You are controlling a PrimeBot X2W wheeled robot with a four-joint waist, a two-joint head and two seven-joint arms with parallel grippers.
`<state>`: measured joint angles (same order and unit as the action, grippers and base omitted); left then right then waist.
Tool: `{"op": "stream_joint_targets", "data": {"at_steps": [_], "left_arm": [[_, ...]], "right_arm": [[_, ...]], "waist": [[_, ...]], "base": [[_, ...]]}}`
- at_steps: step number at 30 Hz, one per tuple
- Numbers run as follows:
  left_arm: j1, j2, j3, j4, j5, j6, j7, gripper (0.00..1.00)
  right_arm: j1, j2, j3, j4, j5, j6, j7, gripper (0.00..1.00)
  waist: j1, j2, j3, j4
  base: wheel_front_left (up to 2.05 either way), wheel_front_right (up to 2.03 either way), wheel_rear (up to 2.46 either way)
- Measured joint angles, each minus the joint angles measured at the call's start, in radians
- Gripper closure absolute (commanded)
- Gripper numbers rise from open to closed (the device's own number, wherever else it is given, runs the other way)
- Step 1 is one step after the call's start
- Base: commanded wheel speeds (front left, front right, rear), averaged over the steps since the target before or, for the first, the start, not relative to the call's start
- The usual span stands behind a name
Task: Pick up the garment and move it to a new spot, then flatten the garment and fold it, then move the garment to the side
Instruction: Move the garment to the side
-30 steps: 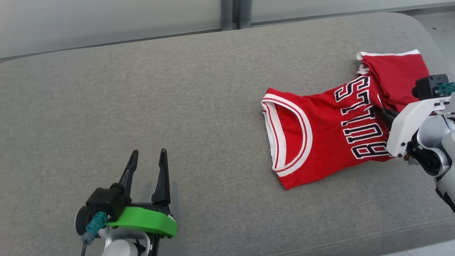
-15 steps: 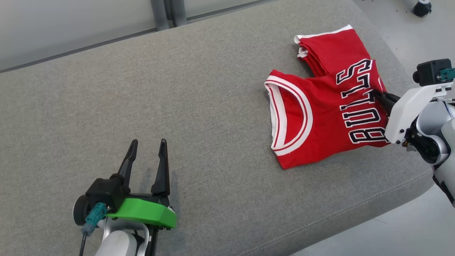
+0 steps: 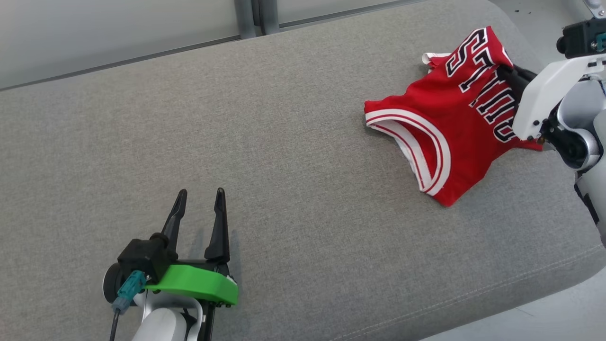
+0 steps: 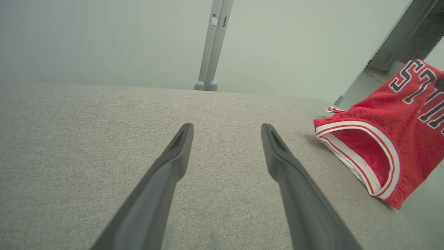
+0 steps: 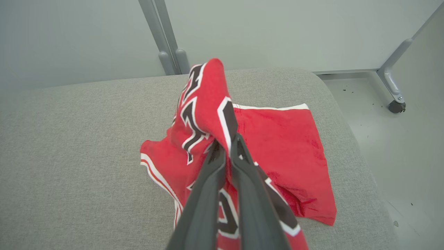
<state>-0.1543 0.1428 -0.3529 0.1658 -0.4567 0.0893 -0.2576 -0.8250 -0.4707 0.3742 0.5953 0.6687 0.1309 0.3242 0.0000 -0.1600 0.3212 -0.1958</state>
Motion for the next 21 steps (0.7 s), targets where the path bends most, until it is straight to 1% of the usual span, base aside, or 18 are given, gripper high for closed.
{"op": "stream_joint_targets", "data": {"at_steps": [7, 14, 17, 21], "left_arm": [[0.0, -0.008, 0.002, 0.006, -0.001, -0.008, 0.0, 0.0], [-0.002, -0.009, 0.008, 0.011, 0.001, -0.012, -0.003, 0.0], [-0.003, -0.008, 0.009, 0.012, 0.002, -0.015, -0.003, 0.0], [-0.009, -0.005, 0.003, 0.013, 0.011, -0.019, -0.003, 0.0]], "right_arm": [[-0.078, 0.007, -0.076, 0.049, -0.068, 0.0, 0.019, 1.0], [-0.104, 0.008, -0.162, 0.107, -0.124, 0.0, 0.011, 1.0], [-0.105, 0.0, -0.194, 0.129, -0.149, 0.0, 0.003, 1.0], [-0.107, -0.036, -0.23, 0.16, -0.203, 0.0, -0.02, 1.0]], "waist": [[0.0, 0.0, 0.006, 0.049], [0.0, 0.0, 0.026, 0.076], [0.0, 0.0, 0.034, 0.081], [0.0, 0.0, 0.047, 0.089]], "base": [[0.0, 0.0, 0.0], [0.0, 0.0, 0.0], [0.0, 0.0, 0.0], [0.0, 0.0, 0.0]]}}
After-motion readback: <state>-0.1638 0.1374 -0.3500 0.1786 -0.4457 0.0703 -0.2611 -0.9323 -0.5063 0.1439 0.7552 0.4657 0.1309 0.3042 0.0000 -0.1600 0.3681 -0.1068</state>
